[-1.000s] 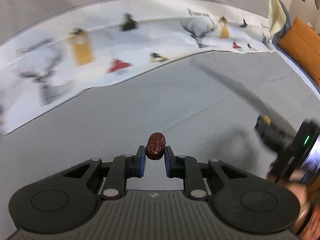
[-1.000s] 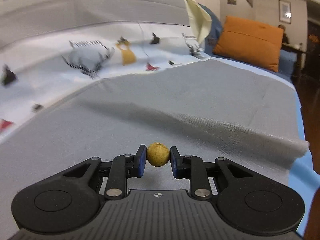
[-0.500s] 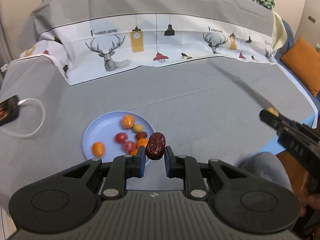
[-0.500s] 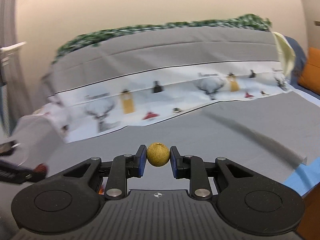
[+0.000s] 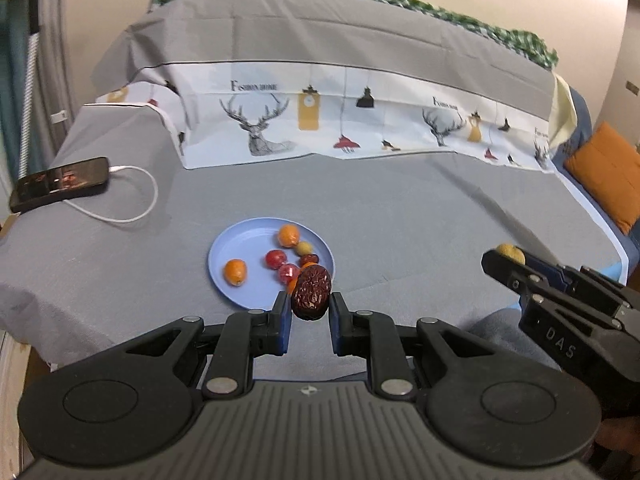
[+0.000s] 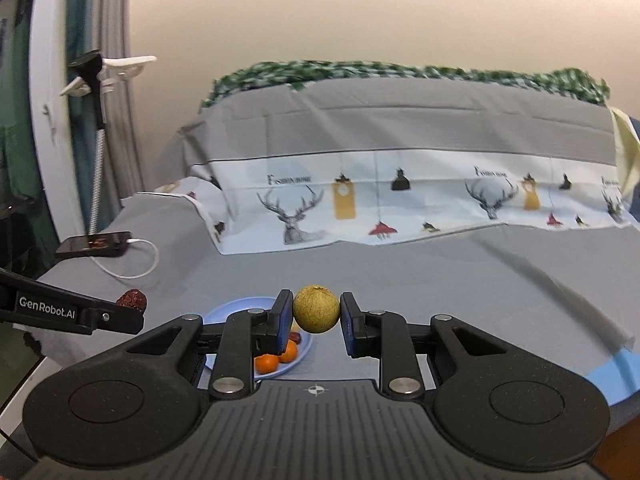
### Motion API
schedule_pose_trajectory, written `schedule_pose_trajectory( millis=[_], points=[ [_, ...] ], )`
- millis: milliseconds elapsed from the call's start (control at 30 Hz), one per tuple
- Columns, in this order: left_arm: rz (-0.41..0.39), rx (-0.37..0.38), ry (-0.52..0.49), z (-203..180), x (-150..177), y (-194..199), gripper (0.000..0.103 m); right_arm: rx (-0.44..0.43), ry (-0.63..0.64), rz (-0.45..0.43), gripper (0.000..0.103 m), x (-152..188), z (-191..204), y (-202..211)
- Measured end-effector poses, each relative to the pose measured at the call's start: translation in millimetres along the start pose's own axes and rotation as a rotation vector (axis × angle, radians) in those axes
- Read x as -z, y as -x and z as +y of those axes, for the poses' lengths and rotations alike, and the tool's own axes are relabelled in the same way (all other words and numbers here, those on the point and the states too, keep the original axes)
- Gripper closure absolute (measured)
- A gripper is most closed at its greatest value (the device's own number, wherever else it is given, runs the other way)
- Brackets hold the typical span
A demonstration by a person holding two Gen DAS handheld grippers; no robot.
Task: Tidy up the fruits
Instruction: 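Carry the red date and yellow plum over the blue plate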
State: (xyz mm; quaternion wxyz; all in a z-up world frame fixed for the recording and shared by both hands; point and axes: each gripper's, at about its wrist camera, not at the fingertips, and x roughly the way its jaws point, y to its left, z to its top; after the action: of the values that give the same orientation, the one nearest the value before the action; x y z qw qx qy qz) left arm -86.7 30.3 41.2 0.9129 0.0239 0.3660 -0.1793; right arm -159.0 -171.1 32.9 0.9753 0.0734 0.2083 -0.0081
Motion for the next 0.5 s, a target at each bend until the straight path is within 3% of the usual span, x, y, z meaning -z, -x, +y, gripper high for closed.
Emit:
schedule_pose_trajectory(
  millis=[500],
  points=[
    [-0.013, -0.031, 0.039, 15, 1, 7, 0.082, -0.035, 0.052, 0.031, 0.077, 3, 18, -5]
  ],
)
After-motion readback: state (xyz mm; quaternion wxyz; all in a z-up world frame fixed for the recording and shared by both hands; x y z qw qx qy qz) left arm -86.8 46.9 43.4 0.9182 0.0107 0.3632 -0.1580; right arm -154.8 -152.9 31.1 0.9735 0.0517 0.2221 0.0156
